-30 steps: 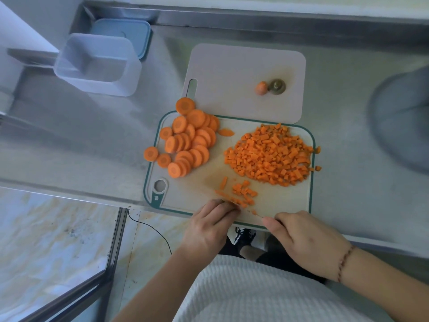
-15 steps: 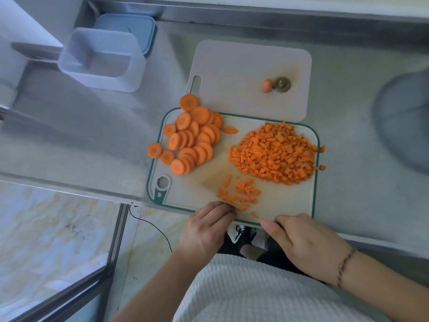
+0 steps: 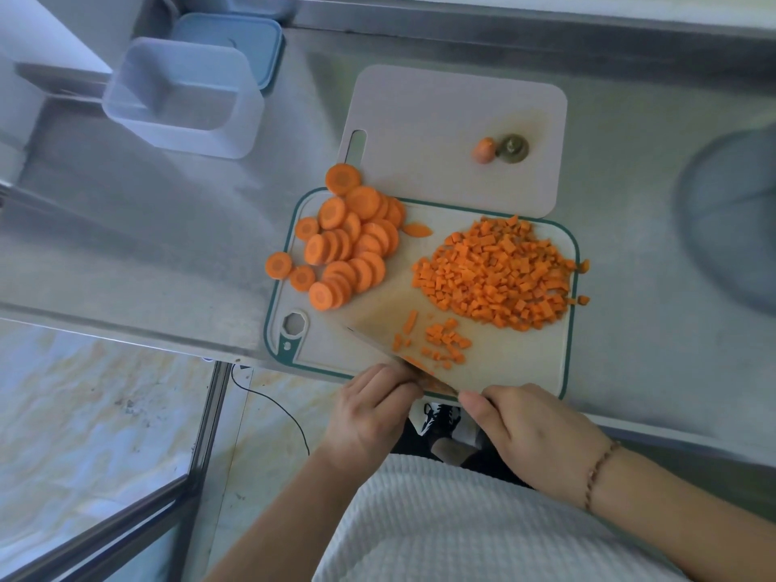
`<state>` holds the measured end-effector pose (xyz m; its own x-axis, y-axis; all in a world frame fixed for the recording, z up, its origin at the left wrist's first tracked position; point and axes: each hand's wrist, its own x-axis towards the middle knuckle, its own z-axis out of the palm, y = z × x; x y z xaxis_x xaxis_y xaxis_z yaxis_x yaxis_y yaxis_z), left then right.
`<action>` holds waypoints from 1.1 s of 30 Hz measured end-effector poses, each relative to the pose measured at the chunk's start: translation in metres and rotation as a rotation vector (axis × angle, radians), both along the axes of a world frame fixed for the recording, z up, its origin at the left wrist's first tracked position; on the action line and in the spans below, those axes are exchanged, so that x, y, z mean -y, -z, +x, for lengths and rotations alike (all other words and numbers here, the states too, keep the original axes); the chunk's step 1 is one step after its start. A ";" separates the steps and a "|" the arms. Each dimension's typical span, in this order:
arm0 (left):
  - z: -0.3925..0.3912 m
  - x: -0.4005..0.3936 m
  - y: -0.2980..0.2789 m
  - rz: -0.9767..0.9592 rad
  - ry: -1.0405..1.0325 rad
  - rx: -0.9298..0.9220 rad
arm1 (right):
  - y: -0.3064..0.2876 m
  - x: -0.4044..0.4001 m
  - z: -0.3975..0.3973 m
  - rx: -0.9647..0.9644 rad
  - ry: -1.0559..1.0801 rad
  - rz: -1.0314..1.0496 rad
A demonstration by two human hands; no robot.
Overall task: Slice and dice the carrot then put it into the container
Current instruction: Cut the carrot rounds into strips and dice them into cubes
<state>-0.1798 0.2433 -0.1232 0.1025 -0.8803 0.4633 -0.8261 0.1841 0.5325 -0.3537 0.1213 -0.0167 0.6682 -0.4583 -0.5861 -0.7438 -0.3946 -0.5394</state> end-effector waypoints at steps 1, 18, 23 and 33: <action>0.000 0.000 0.001 -0.008 0.007 0.000 | 0.004 0.000 0.001 0.016 0.000 -0.007; 0.001 0.005 0.003 0.007 -0.304 0.029 | 0.003 0.007 0.004 -0.027 -0.084 -0.041; 0.003 0.001 0.004 0.004 -0.360 0.010 | 0.007 0.014 0.005 0.001 -0.094 -0.036; 0.028 0.034 -0.015 0.026 -0.307 -0.212 | 0.010 0.053 -0.038 0.020 -0.061 -0.136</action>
